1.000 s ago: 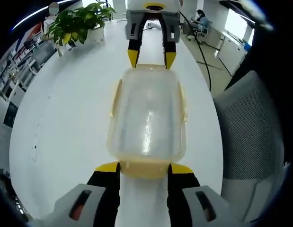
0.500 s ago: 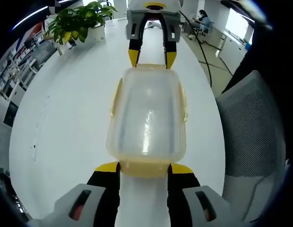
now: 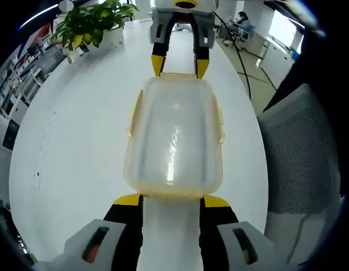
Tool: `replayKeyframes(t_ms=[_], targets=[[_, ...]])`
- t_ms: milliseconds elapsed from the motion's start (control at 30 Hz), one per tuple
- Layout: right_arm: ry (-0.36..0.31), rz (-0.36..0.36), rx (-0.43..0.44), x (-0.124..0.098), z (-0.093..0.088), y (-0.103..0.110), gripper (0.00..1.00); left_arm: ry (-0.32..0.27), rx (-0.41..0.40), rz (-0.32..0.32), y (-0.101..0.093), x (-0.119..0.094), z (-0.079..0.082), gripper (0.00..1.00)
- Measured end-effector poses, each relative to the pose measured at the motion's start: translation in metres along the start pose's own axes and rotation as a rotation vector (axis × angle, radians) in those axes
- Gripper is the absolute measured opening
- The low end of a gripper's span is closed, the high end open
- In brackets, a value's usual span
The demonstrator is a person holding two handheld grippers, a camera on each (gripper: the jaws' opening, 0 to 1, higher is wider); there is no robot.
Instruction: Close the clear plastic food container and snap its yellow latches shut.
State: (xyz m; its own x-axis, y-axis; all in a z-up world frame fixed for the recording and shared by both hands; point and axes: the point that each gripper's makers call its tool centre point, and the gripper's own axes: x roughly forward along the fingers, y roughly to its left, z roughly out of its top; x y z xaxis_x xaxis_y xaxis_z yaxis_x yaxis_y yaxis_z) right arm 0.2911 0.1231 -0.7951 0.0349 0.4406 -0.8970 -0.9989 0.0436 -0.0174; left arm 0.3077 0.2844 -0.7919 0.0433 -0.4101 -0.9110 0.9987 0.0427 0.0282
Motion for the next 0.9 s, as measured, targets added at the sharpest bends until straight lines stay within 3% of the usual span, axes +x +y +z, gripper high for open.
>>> replayKeyframes(t_ms=[233, 467, 667, 900], targets=[[-0.060, -0.008, 0.003, -0.0014, 0.0007, 0.0015, 0.38, 0.008, 0.015, 0.000, -0.0005, -0.0002, 0.0010, 0.33], [-0.061, -0.014, 0.004, -0.0017, 0.0014, 0.0014, 0.38, 0.025, 0.026, -0.005, -0.0005, 0.0005, 0.0010, 0.33], [-0.013, -0.003, -0.025, 0.0013, 0.0000, 0.0030, 0.39, 0.064, 0.050, -0.012, -0.0005, 0.0023, 0.0010, 0.34], [-0.032, -0.009, -0.006, -0.0002, -0.0020, 0.0020, 0.39, 0.068, 0.062, 0.001, -0.0007, 0.0039, -0.0007, 0.35]])
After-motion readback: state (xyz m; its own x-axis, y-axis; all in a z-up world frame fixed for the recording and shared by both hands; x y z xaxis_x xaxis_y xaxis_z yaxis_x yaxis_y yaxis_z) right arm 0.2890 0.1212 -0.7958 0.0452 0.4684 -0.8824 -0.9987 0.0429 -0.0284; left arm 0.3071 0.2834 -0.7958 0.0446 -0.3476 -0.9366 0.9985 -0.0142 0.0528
